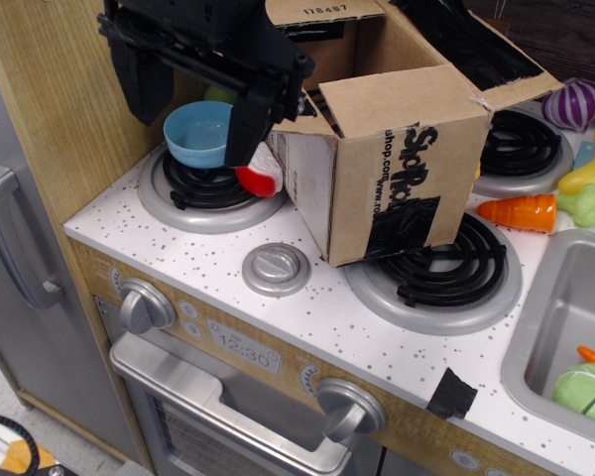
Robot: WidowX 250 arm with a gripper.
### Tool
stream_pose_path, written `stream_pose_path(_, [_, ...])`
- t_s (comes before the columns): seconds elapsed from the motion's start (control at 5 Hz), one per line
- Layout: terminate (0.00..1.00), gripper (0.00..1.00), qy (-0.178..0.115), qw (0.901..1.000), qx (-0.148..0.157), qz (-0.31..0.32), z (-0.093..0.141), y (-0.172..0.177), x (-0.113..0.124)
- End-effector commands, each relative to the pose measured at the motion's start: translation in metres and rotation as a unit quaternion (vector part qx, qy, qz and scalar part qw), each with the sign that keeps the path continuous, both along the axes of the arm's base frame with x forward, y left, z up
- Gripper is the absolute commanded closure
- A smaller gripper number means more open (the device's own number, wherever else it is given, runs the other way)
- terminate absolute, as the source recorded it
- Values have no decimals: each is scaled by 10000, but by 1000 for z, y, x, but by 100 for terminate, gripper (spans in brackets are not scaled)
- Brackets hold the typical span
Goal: Close small4fbox flaps
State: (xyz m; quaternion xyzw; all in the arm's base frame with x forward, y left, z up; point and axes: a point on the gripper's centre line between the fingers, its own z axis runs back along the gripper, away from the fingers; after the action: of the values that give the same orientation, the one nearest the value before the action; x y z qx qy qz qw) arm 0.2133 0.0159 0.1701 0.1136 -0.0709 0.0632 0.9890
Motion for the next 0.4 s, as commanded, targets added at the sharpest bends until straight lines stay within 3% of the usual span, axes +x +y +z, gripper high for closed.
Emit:
stream_pose_path(0.0, [0, 0, 0, 10000, 0, 0, 0, 0, 0])
stream_pose_path(0.2, [0, 0, -225, 9996, 151, -23, -5, 12, 7])
